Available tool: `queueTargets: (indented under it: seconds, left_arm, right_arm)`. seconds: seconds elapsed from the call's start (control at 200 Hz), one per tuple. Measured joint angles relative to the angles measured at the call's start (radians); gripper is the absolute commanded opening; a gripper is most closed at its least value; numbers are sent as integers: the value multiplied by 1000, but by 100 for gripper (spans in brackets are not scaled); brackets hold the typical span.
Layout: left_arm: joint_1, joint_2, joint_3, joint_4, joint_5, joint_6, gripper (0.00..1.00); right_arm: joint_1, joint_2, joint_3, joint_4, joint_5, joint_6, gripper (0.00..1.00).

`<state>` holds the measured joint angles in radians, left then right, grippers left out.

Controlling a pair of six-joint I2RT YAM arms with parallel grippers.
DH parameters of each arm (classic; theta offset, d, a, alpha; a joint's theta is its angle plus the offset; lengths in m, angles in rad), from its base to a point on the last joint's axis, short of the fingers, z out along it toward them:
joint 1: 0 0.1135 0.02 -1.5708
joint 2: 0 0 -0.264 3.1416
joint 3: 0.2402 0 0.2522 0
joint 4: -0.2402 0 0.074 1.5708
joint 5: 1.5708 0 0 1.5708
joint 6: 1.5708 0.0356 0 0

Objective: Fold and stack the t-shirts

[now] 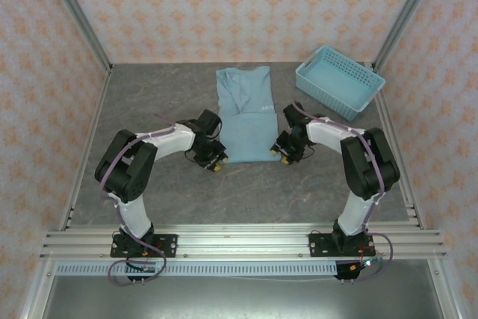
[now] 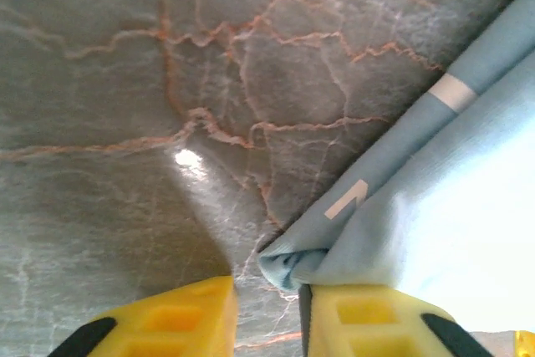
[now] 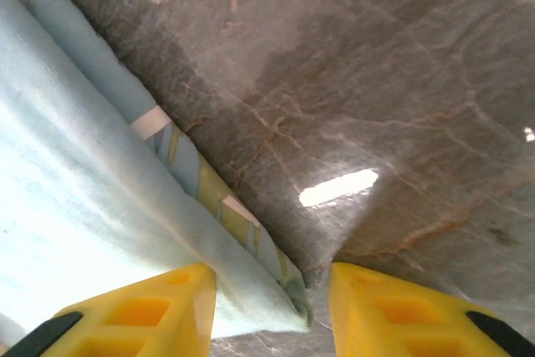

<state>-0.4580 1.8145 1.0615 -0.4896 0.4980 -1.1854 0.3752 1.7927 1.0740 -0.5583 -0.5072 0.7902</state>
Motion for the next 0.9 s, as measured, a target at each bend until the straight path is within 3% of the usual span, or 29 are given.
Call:
queueTargets:
  seconds: [0.065, 0.205, 0.545, 0.901]
  left_arm:
    - [-3, 6, 2, 45, 1, 2, 0]
    - [-16, 25, 10, 153, -27, 13, 0]
    - [-40, -145, -145, 57, -24, 149, 0]
    - [-230, -470, -378, -71, 57, 211, 0]
  right_arm:
    - [-1, 7, 9, -29, 12, 10, 13]
    - [15, 13, 24, -13, 19, 17, 0]
    - [84, -27, -5, -99, 16, -5, 0]
    - [257, -303, -248, -299, -93, -9, 0]
